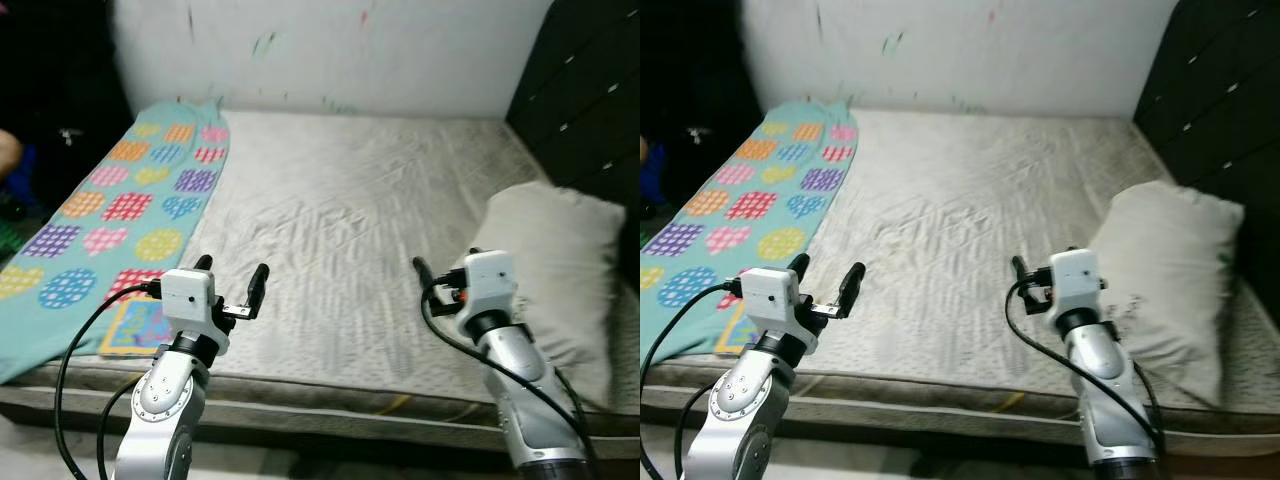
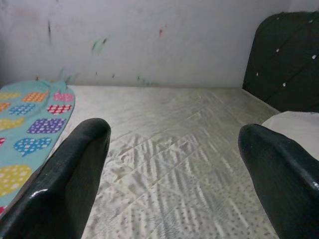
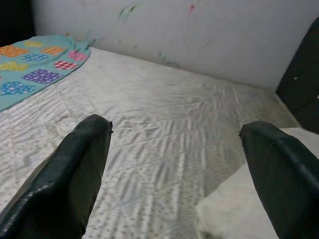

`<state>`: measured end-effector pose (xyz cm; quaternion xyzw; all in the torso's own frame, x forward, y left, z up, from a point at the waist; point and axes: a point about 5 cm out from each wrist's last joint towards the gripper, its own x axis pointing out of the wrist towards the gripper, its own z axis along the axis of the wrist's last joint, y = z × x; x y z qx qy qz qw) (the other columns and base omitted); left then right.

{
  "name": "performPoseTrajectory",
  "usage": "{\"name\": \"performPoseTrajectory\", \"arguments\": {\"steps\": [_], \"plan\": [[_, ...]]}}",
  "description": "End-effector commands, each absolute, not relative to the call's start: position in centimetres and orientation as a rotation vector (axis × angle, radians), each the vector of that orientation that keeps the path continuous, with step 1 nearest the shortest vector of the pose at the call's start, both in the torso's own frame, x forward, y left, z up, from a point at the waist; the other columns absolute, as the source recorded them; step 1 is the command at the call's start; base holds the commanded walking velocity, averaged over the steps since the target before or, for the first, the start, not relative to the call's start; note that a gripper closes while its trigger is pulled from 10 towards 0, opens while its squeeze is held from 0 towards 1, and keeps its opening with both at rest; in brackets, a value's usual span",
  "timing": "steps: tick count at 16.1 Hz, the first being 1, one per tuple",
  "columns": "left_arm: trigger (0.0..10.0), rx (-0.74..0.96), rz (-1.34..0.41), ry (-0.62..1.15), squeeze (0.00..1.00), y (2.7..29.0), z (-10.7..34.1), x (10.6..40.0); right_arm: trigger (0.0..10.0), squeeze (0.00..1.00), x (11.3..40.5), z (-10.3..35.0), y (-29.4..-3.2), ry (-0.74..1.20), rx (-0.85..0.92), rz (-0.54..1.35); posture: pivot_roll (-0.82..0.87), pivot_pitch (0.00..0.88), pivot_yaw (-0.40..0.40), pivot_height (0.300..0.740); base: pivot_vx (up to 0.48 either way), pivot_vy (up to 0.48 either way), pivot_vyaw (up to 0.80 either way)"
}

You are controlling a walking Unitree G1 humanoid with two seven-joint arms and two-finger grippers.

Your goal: Clean up the room

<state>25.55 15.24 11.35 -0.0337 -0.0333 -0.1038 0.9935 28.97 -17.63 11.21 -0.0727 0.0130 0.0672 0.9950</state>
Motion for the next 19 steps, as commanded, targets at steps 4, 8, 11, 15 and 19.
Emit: {"name": "performPoseTrajectory", "arguments": {"steps": [4, 8, 11, 15, 19], "plan": [[10.0, -0.052, -0.164, -0.069, 0.00, 16.0, 11.4, 25.7, 10.0, 0.00, 29.4, 11.5, -16.9, 0.005, -0.129, 0.151, -0.04, 0.000, -0.011, 0.740, 0.000, -0.215, 0.00], [10.0, -0.063, -0.112, -0.074, 0.00, 16.6, 11.4, 25.8, 10.0, 0.00, 30.0, 11.7, -16.1, -0.006, -0.124, 0.178, -0.04, 0.000, -0.022, 0.740, 0.000, 0.000, 0.00], [10.0, -0.072, -0.082, -0.090, 0.00, 16.5, 11.4, 26.5, 10.0, 0.00, 31.0, 11.8, -15.9, -0.008, -0.128, 0.193, -0.03, 0.000, -0.057, 0.740, 0.000, 0.000, 0.00], [10.0, -0.085, -0.048, -0.123, 0.00, 16.4, 11.6, 26.5, 10.0, 0.00, 32.1, 12.0, -15.0, -0.011, -0.147, 0.261, 0.01, 0.000, -0.117, 0.740, 0.000, 0.000, 0.00], [10.0, -0.091, -0.050, -0.103, 0.00, 16.2, 11.0, 26.0, 10.0, 0.00, 32.0, 11.6, -14.6, -0.016, -0.147, 0.278, 0.00, 0.000, -0.085, 0.740, 0.000, 0.000, 0.00]]}}
